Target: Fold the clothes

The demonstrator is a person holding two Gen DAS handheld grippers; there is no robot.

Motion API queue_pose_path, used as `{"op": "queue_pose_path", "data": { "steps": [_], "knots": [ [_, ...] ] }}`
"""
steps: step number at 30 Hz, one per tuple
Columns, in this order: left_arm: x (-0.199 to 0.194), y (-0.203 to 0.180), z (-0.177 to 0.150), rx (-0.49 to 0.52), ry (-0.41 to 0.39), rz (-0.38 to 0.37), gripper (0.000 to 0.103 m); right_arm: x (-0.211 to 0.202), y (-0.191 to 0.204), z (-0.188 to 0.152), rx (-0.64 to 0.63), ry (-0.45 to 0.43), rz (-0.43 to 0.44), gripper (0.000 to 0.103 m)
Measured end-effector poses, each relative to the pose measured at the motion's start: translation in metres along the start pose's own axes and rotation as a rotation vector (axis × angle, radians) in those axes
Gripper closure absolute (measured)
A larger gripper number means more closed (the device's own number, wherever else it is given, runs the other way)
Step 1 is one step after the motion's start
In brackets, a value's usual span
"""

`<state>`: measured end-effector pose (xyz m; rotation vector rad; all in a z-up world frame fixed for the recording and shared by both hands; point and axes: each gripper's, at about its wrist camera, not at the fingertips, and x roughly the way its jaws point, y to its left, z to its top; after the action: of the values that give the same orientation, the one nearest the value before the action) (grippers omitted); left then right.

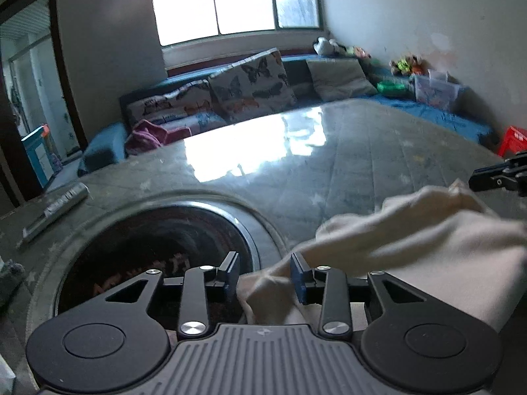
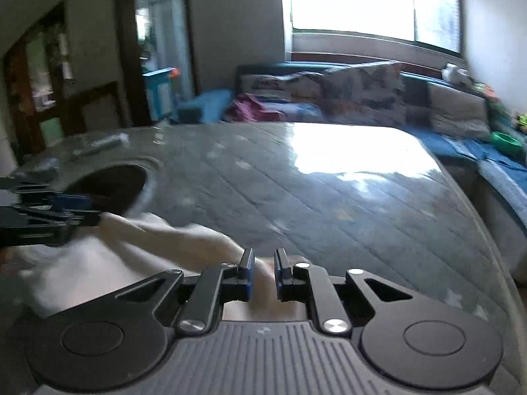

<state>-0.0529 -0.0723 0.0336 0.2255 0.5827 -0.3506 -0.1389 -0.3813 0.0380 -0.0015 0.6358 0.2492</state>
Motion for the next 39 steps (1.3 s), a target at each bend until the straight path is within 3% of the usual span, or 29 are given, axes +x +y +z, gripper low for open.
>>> {"op": "queue_pose_path", "data": {
  "steps": [4,9,15,26,30,34,39],
  "knots": [
    [-0.008,-0.007,0.007,-0.012,-0.021,-0.059,0.069,0.015,0.020,0.013,-0.042,0.029,0.090,0.092],
    [-0.003,-0.028,0.010,0.027,0.011,-0.169,0.079,0.053,0.034,0.020,-0.067,0.095,0.087,0.092],
    [0.028,-0.031,0.012,-0.002,0.072,-0.150,0.080,0.070,0.031,0.018,-0.053,0.130,0.077,0.092],
    [0.032,-0.032,0.009,-0.020,0.074,-0.124,0.078,-0.002,0.033,-0.005,-0.072,0.037,0.117,0.091],
    [0.028,-0.033,0.008,-0.023,0.068,-0.118,0.078,-0.012,0.034,-0.028,-0.096,0.012,0.077,0.091],
    [0.011,-0.033,0.003,-0.039,0.056,-0.113,0.078,-0.010,0.021,-0.046,-0.039,0.015,0.047,0.091],
    [-0.032,-0.042,-0.011,-0.011,0.003,-0.148,0.078,-0.031,0.022,-0.047,-0.025,-0.063,0.056,0.091]
  ]
}}
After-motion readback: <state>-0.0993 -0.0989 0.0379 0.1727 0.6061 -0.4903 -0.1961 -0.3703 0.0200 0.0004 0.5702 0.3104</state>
